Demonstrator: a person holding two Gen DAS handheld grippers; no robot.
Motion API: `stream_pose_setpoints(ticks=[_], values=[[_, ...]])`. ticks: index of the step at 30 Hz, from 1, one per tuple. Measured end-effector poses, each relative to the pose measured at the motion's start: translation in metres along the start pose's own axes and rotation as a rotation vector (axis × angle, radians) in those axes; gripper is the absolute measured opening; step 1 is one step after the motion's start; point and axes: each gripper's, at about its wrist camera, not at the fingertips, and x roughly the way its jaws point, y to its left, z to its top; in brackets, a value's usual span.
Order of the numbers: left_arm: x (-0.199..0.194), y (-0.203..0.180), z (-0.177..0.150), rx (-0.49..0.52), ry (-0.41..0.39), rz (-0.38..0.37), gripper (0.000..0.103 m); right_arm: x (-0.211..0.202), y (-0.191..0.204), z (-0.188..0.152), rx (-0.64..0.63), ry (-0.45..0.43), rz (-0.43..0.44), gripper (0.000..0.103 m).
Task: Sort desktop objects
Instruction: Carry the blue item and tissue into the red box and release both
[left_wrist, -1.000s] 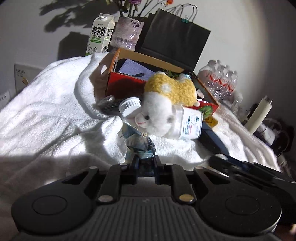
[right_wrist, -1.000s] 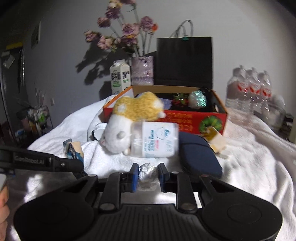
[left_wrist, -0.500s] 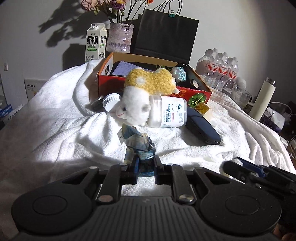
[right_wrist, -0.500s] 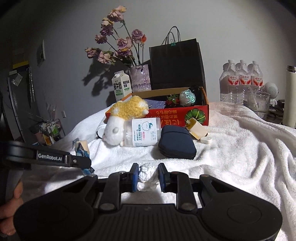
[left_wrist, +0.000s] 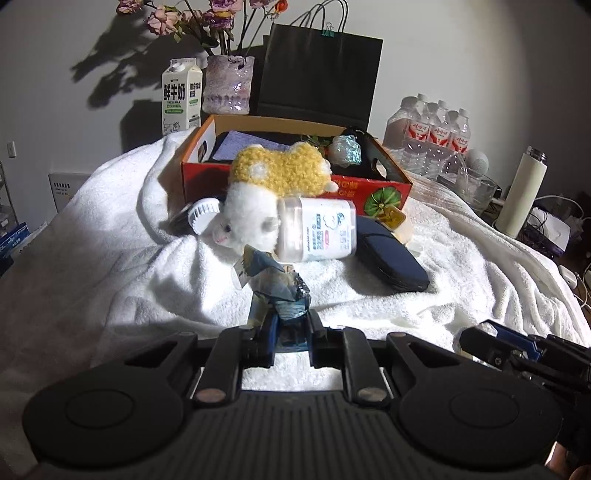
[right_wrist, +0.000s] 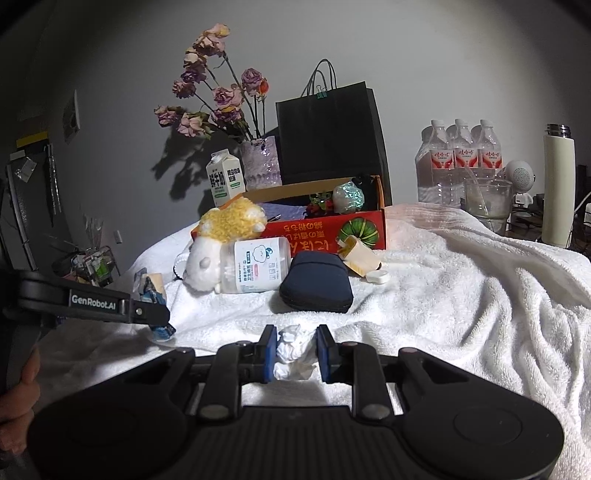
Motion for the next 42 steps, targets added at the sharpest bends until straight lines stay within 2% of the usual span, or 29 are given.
stream_pose_setpoints(ticks=[6,10,14,17,21,24,27,29,32,33,34,35,36,37,38,39,42], values=[[0.000,0.016,0.014,-0.001,-0.040,0.004,0.016,0.005,0.004,0.006,-0.025,0.005,-0.015,0.021],[0.003,0.028,0.040,0.011,-0.065,-0.040,0.016,0.006,0.005,0.022,-0.053,-0.014,-0.042,0.021],[0.010,0.048,0.080,0.014,-0.123,-0.107,0.016,0.014,0.003,0.049,-0.072,-0.043,-0.060,0.021],[0.032,0.060,0.120,0.049,-0.140,-0.142,0.016,0.031,0.003,0.082,-0.096,-0.080,-0.063,0.021],[0.087,0.065,0.171,0.102,-0.093,-0.174,0.016,0.073,0.005,0.132,-0.138,-0.128,-0.063,0.021],[0.137,0.068,0.201,0.098,-0.026,-0.165,0.016,0.125,-0.003,0.168,-0.096,-0.076,-0.038,0.021],[0.188,0.072,0.224,0.086,0.029,-0.123,0.016,0.186,-0.011,0.194,-0.053,0.035,-0.024,0.021],[0.222,0.075,0.232,0.080,0.073,-0.085,0.018,0.231,-0.014,0.204,-0.018,0.126,-0.002,0.021],[0.256,0.084,0.236,0.034,0.147,-0.079,0.020,0.291,-0.009,0.208,-0.014,0.242,-0.006,0.021],[0.259,0.085,0.234,0.028,0.142,-0.077,0.024,0.306,-0.007,0.207,-0.024,0.267,-0.016,0.021],[0.261,0.085,0.233,0.034,0.130,-0.077,0.041,0.319,-0.006,0.205,-0.021,0.296,-0.034,0.022],[0.259,0.085,0.232,0.042,0.112,-0.070,0.071,0.330,-0.003,0.202,-0.024,0.317,-0.051,0.025],[0.255,0.084,0.230,0.046,0.084,-0.058,0.082,0.338,-0.002,0.201,-0.026,0.326,-0.074,0.034],[0.249,0.083,0.228,0.054,0.045,-0.054,0.086,0.343,-0.001,0.200,-0.026,0.329,-0.099,0.044],[0.242,0.083,0.226,0.069,0.012,-0.060,0.087,0.344,0.000,0.199,-0.018,0.324,-0.120,0.063],[0.236,0.082,0.224,0.084,0.000,-0.063,0.087,0.340,0.001,0.198,-0.001,0.301,-0.131,0.071],[0.216,0.086,0.223,0.065,0.017,-0.023,0.086,0.319,-0.001,0.195,0.005,0.239,-0.087,0.076]])
